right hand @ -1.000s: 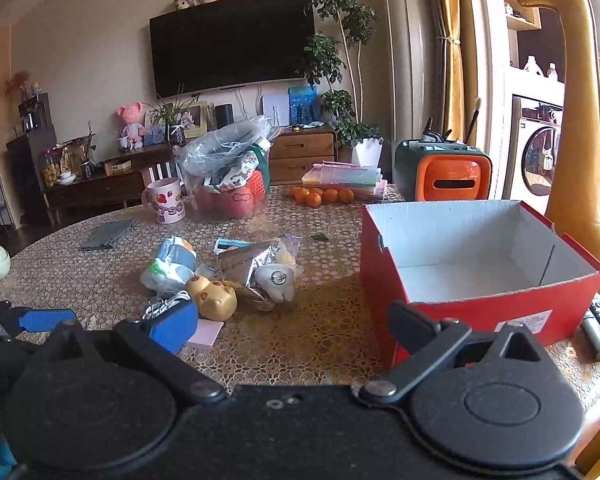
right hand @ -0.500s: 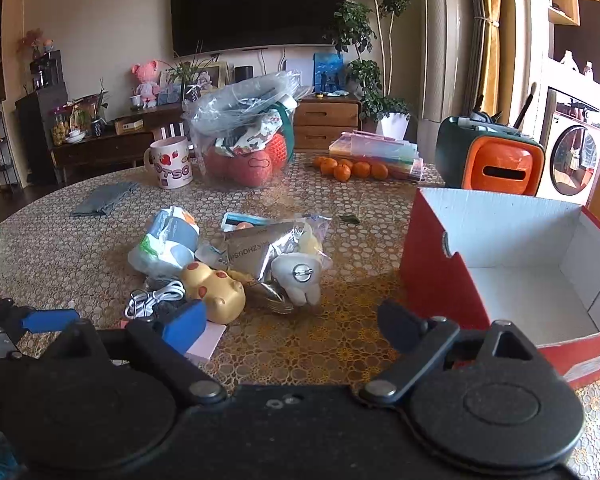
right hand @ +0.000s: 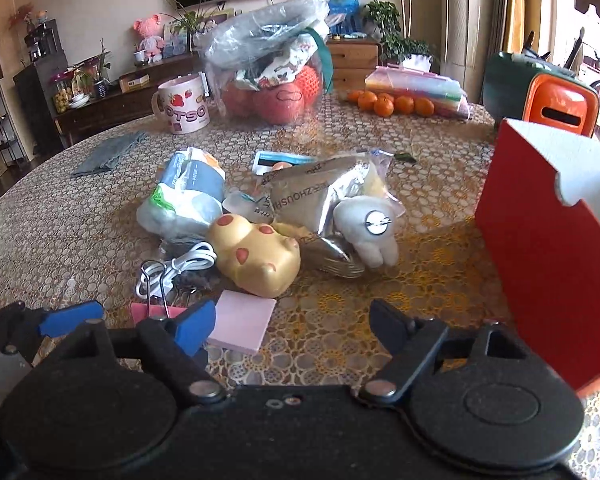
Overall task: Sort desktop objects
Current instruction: 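Reach the left tool to the pink binder clip while the right tool reaches the pink sticky-note pad, then close the left tool on the binder clip while the right tool grips the sticky-note pad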
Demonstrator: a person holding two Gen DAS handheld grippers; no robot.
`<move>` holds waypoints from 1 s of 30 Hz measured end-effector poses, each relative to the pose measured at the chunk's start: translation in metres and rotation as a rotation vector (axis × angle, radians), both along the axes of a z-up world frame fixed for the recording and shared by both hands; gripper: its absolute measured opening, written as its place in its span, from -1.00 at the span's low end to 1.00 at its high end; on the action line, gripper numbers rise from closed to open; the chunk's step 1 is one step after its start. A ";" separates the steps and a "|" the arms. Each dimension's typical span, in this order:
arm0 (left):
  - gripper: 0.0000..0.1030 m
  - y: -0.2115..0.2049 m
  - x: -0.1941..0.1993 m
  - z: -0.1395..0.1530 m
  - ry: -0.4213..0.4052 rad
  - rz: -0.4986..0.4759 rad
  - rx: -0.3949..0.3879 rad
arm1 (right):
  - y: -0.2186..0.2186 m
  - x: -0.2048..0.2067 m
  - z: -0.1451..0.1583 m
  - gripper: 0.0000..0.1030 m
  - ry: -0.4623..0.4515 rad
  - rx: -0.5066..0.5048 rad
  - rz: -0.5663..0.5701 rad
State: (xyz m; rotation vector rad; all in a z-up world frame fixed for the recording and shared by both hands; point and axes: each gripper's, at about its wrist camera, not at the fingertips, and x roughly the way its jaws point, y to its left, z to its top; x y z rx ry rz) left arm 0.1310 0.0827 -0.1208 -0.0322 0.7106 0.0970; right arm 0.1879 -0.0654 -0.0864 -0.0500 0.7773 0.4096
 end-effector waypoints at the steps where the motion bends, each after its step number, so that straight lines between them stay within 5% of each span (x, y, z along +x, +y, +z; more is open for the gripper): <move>1: 0.75 0.001 0.001 -0.001 0.001 0.002 -0.001 | 0.003 0.003 -0.002 0.61 0.012 0.002 -0.001; 18: 0.31 0.003 0.002 -0.008 -0.016 0.015 0.002 | 0.038 0.021 -0.026 0.41 0.084 -0.065 0.001; 27: 0.03 0.002 0.002 -0.007 -0.026 -0.002 0.001 | 0.034 0.015 -0.025 -0.20 0.035 -0.129 0.028; 30: 0.02 0.002 0.003 -0.007 -0.023 0.001 0.001 | 0.027 0.014 -0.025 -0.22 0.039 -0.124 0.019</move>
